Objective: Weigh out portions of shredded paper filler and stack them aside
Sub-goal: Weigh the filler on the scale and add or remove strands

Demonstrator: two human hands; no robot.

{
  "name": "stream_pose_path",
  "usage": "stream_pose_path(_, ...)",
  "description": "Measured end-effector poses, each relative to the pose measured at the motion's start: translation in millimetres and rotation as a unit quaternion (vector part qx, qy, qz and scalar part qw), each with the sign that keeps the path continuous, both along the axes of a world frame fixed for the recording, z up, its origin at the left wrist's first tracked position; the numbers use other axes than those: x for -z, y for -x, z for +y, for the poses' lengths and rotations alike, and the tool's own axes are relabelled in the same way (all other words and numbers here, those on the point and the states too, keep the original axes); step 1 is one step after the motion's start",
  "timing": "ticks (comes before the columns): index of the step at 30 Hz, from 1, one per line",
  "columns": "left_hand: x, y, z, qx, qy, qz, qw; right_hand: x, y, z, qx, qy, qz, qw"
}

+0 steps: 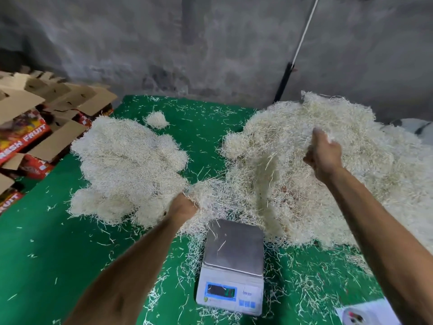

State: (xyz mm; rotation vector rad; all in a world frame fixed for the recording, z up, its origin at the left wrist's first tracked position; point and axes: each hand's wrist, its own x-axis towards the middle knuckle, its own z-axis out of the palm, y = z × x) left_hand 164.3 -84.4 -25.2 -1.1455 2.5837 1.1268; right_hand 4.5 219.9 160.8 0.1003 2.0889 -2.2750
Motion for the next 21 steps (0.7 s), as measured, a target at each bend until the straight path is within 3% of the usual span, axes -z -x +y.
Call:
stream_pose_path(3,3.0,-1.0,0.4,-0.002,0.001,-0.004,1.0,22.1,8.7,4.7,-0.075,-0.039,-0.071,0.994)
stream_pose_path(6,1.1,3.4,2.3,0.015,0.006,0.011,1.0,54.4,1.3,7.2,-0.091,-0.223,-0.107,0.965)
stream_pose_path(7,-0.4,4.8,4.6,0.026,0.015,0.02,0.999,62.4,-5.1,6.5,-0.092,-0.343,-0.097,0.93)
stream_pose_path(9,-10.8,9.5,15.1,0.047,0.014,0.032,0.998,74.9,-23.3,-0.8,-0.085,-0.567,-0.022,0.819)
stream_pose_path(10,-11.4,12.5,20.0,0.048,0.012,0.048,0.998,78.3,-35.2,-7.8,-0.082,-0.608,0.051,0.788)
stream_pose_path(13,-20.2,15.8,41.2,0.046,-0.023,0.086,0.995,82.9,-80.8,-45.5,-0.165,-0.551,0.255,0.777)
stream_pose_path(15,-16.1,14.8,54.7,0.092,-0.047,0.103,0.989,86.6,-111.3,-77.3,-0.196,-0.569,0.346,0.72)
stream_pose_path(17,-17.9,7.5,70.7,0.136,-0.044,0.102,0.984,88.1,-133.9,-103.1,-0.174,-0.592,0.372,0.694)
stream_pose_path(21,-41.4,-6.7,91.1,0.105,-0.094,0.18,0.974,87.5,-138.9,-114.2,-0.171,-0.633,0.37,0.658)
